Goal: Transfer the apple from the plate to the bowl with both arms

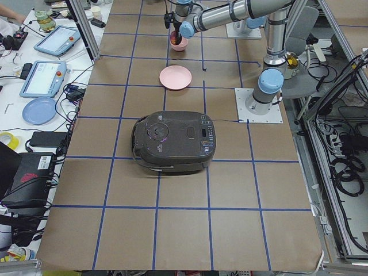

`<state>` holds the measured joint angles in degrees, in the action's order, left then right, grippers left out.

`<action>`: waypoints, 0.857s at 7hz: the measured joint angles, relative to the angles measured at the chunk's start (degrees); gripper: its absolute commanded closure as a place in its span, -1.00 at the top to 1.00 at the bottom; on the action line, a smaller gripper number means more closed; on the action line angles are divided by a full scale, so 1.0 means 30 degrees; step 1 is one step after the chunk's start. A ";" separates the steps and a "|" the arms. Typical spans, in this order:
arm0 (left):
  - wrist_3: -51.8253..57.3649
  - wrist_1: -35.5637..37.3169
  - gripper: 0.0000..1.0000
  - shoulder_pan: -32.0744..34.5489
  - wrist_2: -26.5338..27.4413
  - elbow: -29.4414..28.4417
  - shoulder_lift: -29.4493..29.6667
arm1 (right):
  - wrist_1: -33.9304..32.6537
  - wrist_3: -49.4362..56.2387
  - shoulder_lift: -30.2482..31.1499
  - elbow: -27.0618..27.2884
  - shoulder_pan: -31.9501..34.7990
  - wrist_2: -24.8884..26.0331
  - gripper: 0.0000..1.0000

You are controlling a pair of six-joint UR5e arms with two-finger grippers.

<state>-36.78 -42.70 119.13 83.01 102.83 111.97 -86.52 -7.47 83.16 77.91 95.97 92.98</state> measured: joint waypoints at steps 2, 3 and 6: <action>-0.0651 0.0599 -0.27 0.0636 0.0103 -0.0341 0.1234 | -0.0120 0.0045 -0.0019 0.0005 0.0003 0.0013 1.00; -0.0690 0.0986 0.61 0.0767 0.0257 -0.0505 0.1699 | -0.0124 0.0054 -0.0014 0.0007 0.0003 0.0032 1.00; -0.0777 0.2026 1.00 0.0851 0.1216 -0.0660 0.2610 | -0.0068 0.0058 -0.0014 -0.0011 0.0003 0.0055 1.00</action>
<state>-39.11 -36.62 121.68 86.66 100.85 119.80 -86.73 -7.30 83.11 77.88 95.97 93.14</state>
